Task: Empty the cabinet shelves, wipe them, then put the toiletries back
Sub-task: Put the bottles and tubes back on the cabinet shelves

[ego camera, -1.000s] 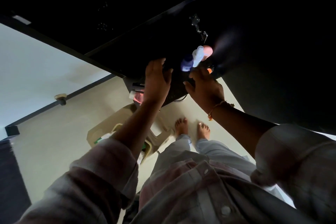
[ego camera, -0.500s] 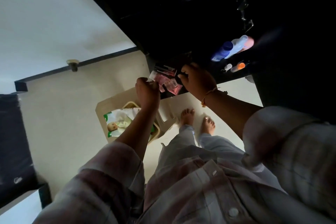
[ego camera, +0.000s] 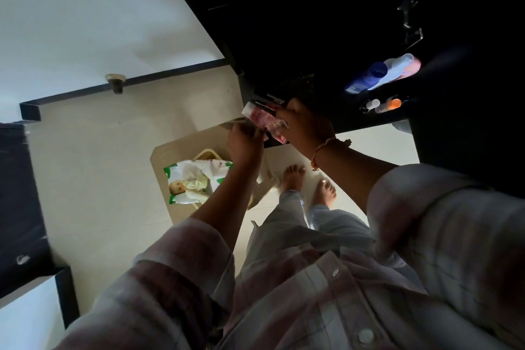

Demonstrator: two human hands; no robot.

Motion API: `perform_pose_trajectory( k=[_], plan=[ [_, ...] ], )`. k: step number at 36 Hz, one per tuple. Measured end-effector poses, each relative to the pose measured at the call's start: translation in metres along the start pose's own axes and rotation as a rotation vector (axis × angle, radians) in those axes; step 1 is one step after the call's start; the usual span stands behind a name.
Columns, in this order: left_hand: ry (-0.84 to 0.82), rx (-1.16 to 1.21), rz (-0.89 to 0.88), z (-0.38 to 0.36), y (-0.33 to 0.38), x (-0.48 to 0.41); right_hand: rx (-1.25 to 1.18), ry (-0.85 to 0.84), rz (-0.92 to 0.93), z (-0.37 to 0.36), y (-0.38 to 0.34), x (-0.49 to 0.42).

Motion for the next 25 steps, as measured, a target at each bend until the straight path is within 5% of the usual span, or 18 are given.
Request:
perform_pose_trajectory(
  k=[15, 20, 25],
  plan=[
    [-0.011, 0.022, -0.123, 0.001, 0.023, 0.016, -0.142, -0.124, -0.024, -0.001, 0.012, 0.001],
    [-0.029, 0.052, -0.231, -0.002, 0.034, 0.016, -0.172, -0.021, -0.052, 0.006, 0.027, 0.017],
    [-0.076, -0.107, -0.373, -0.004, 0.048, 0.003, -0.273, 0.137, -0.319, 0.006, 0.052, 0.041]
  ],
)
Point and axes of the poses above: each hand's wrist, its own x-axis away from the middle knuckle, its own z-axis out of the back of the hand, y = z × x, the point moved 1 cm from there along -x, towards the middle knuckle, and after that the axes turned 6 degrees about -z, right-handed, at the moved point
